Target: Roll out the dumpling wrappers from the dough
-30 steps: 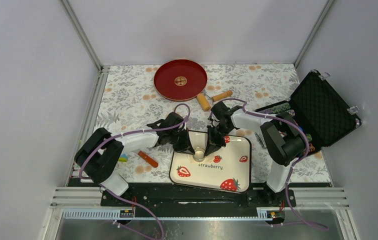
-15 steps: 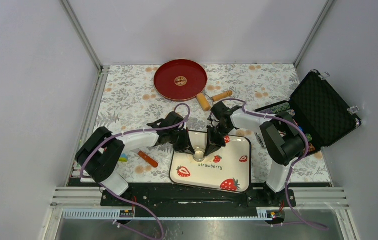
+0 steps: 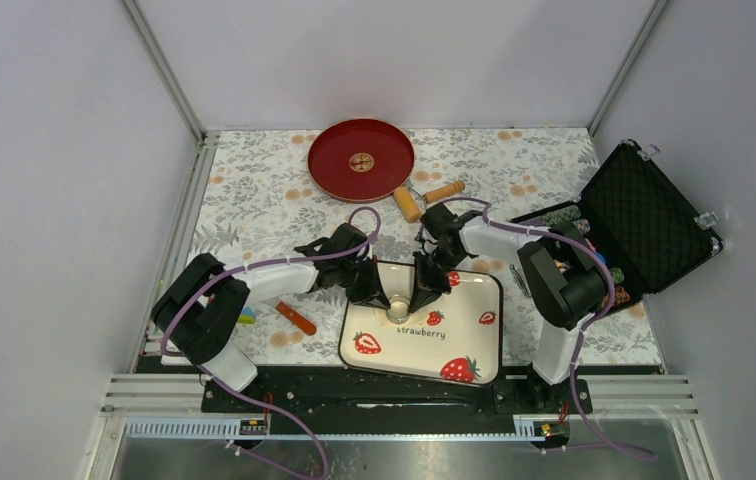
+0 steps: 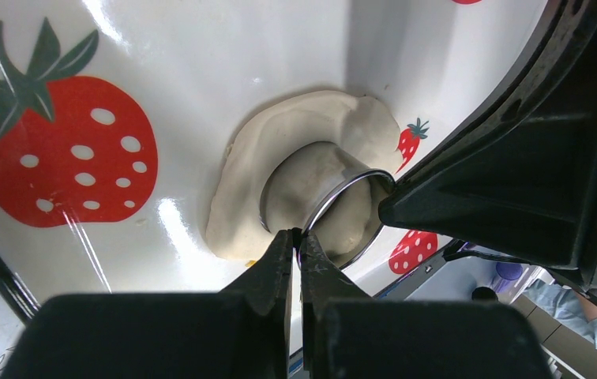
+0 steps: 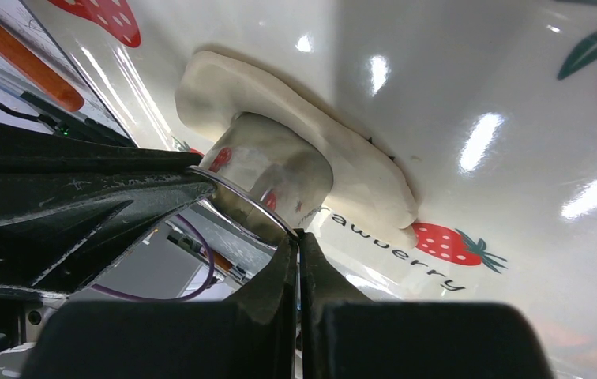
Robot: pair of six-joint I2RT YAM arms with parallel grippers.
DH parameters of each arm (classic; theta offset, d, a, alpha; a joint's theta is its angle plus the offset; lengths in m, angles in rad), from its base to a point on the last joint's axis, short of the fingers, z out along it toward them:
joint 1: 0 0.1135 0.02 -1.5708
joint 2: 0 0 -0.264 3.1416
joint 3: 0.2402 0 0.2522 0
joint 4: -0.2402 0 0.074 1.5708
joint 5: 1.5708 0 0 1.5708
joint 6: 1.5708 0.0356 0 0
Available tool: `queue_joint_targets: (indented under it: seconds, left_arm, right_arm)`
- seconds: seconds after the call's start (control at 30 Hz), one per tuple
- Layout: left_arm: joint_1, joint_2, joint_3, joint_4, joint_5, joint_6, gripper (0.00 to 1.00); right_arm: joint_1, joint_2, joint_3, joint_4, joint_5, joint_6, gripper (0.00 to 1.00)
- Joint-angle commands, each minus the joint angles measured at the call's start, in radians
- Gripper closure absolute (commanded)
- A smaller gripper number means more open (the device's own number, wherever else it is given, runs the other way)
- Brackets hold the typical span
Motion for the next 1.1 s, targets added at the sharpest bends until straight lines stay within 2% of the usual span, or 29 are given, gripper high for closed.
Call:
queue_joint_targets:
  seconds: [0.0, 0.23, 1.07]
  left_arm:
    - [-0.032, 0.121, -0.051, -0.026, -0.118, 0.004, 1.0]
    - [-0.032, 0.127, -0.041, -0.039, -0.12, 0.004, 1.0]
    - [-0.033, 0.107, -0.006, -0.08, -0.13, 0.016, 1.0]
  right_arm:
    - [0.065, 0.091, -0.024, 0.004, 0.187, -0.035, 1.0]
    - [0.091, 0.109, 0.022, -0.053, 0.228, -0.047, 1.0]
    - [0.091, 0.107, 0.063, -0.103, 0.216, -0.055, 1.0]
